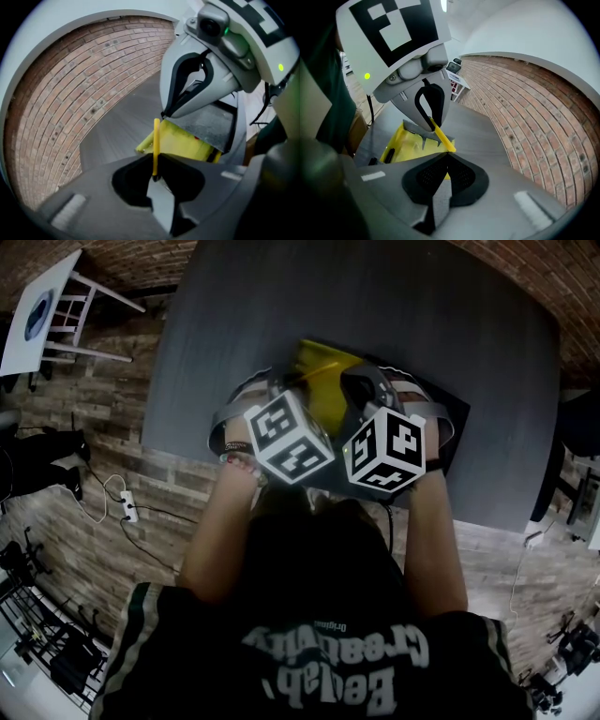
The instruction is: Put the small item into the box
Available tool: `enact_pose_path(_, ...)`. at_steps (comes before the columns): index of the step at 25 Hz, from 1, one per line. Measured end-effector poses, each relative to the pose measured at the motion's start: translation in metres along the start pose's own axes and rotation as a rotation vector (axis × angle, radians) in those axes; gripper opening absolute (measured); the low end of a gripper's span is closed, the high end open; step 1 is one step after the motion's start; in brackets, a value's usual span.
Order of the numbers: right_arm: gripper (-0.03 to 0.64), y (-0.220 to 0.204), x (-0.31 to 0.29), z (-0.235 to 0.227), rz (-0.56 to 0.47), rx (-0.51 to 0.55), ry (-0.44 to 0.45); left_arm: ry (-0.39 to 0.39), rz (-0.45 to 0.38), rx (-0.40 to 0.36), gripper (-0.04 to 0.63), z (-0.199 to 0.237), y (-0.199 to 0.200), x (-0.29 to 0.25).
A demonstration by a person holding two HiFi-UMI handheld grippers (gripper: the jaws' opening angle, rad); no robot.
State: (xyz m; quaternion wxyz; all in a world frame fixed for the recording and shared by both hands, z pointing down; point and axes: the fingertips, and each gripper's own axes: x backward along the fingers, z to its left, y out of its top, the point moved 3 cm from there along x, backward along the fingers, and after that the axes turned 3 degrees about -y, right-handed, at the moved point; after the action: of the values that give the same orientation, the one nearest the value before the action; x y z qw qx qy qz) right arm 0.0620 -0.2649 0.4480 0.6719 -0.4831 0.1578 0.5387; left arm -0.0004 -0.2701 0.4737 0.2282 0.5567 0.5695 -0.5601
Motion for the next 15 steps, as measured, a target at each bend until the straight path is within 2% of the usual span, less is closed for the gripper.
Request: enact_pose_path(15, 0.005, -0.019, -0.018, 0.008, 0.028, -0.013, 0.053, -0.046, 0.025, 0.026, 0.054, -0.004, -0.007, -0.028)
